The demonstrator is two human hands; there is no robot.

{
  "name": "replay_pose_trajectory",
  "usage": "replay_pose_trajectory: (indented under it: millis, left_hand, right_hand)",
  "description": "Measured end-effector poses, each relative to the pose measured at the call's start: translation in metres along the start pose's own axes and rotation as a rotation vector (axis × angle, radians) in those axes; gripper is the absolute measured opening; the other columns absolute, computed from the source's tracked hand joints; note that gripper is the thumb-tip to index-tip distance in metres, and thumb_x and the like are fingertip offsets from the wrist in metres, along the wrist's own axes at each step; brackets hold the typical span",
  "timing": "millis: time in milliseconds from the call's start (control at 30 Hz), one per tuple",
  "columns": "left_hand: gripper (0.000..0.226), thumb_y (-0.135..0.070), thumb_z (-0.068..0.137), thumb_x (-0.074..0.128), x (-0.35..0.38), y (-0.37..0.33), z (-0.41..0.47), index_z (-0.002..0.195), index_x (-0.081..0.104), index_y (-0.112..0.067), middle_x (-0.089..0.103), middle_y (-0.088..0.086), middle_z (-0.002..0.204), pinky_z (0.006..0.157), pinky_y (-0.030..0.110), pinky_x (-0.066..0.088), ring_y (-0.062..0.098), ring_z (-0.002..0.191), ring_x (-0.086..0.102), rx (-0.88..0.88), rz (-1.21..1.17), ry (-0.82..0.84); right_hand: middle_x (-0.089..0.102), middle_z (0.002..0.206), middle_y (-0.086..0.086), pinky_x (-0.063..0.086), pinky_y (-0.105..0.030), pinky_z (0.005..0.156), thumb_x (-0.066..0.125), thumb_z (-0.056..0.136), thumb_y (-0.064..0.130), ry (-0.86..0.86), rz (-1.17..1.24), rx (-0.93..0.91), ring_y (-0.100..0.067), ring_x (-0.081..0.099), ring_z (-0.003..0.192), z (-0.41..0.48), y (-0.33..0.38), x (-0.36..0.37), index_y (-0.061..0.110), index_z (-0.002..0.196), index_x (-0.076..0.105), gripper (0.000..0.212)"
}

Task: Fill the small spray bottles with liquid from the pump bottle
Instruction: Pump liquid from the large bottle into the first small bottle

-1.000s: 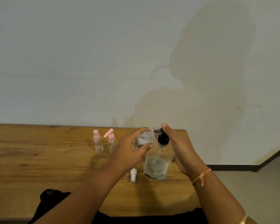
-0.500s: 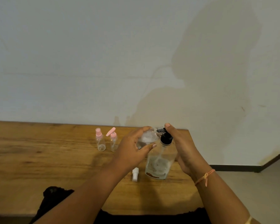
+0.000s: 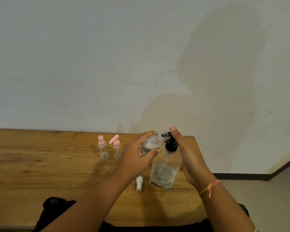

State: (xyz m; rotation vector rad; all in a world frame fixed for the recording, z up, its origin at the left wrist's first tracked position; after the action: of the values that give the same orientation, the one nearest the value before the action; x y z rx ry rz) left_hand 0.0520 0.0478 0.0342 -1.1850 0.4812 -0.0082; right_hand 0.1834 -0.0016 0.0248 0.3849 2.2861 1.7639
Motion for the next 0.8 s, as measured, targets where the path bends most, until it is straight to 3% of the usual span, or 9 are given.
replay_pose_trajectory:
  millis: [133,233,333,467,600,700,800]
  left_hand:
    - [0.048,-0.022,0.078,0.073,0.0017,0.0043,-0.0009,0.111,0.049,-0.047,0.055,-0.018,0.115,0.097,0.023,0.044,0.003,0.113,0.051,-0.028,0.029,0.051]
    - [0.048,-0.022,0.077,0.073,0.0020,0.0084,-0.0017,0.115,0.050,-0.042,0.056,-0.016,0.116,0.095,0.022,0.044,0.003,0.112,0.052,-0.044,0.034,0.054]
    - [0.049,-0.022,0.077,0.074,0.0008,0.0084,-0.0036,0.108,0.048,-0.049,0.056,-0.021,0.112,0.093,0.019,0.046,0.001,0.110,0.053,-0.044,-0.007,0.027]
    - [0.052,-0.022,0.077,0.074,-0.0001,0.0033,-0.0020,0.105,0.046,-0.055,0.054,-0.025,0.111,0.096,0.021,0.045,-0.001,0.112,0.052,-0.022,-0.020,0.003]
    - [0.051,-0.022,0.077,0.074,-0.0008,0.0033,-0.0007,0.106,0.046,-0.053,0.058,-0.019,0.113,0.097,0.025,0.046,0.001,0.112,0.054,-0.011,-0.016,-0.011]
    - [0.051,-0.022,0.077,0.074,0.0004,0.0063,-0.0006,0.107,0.047,-0.052,0.059,-0.014,0.117,0.096,0.024,0.045,0.003,0.113,0.054,-0.023,-0.009,0.001]
    - [0.048,-0.022,0.077,0.074,0.0023,0.0086,-0.0012,0.112,0.051,-0.045,0.058,-0.015,0.116,0.095,0.022,0.045,0.003,0.112,0.053,-0.032,0.010,0.028]
  right_hand:
    - [0.070,0.103,0.008,0.038,-0.044,0.105,0.052,0.084,0.056,0.015,-0.022,-0.019,-0.008,0.059,0.103,0.0027,-0.0019,-0.0013,0.029,0.092,0.072,0.035]
    - [0.068,0.090,0.014,0.041,-0.034,0.093,0.050,0.090,0.047,0.007,-0.031,-0.033,-0.001,0.057,0.090,0.0030,-0.0018,-0.0010,0.029,0.082,0.070,0.029]
    - [0.068,0.093,0.014,0.041,-0.029,0.084,0.048,0.089,0.052,-0.008,-0.044,-0.050,-0.001,0.058,0.092,0.0010,-0.0013,0.0008,0.029,0.085,0.071,0.033]
    - [0.073,0.098,0.004,0.043,-0.048,0.101,0.051,0.072,0.071,-0.010,-0.021,-0.029,-0.017,0.063,0.103,0.0020,0.0008,-0.0004,0.024,0.087,0.076,0.055]
    - [0.072,0.103,0.002,0.042,-0.053,0.101,0.054,0.059,0.078,0.001,-0.008,-0.035,-0.021,0.061,0.108,0.0029,0.0011,0.0013,0.028,0.088,0.076,0.062]
    - [0.072,0.099,0.006,0.045,-0.041,0.097,0.055,0.074,0.065,-0.008,-0.013,-0.029,-0.014,0.061,0.104,0.0065,-0.0012,-0.0005,0.025,0.091,0.074,0.047]
    - [0.069,0.093,0.010,0.042,-0.022,0.074,0.051,0.089,0.049,-0.011,-0.008,-0.029,-0.002,0.059,0.090,0.0067,-0.0018,-0.0011,0.023,0.094,0.070,0.033]
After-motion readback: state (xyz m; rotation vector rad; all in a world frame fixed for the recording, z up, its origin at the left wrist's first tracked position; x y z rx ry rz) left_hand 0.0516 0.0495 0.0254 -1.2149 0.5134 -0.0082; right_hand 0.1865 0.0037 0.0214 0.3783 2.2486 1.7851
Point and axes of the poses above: each hand's wrist, its own z-axis towards the middle knuckle, its own x-axis out of the palm, y = z × x, the point moved 8 cm from there along z, towards the middle knuckle
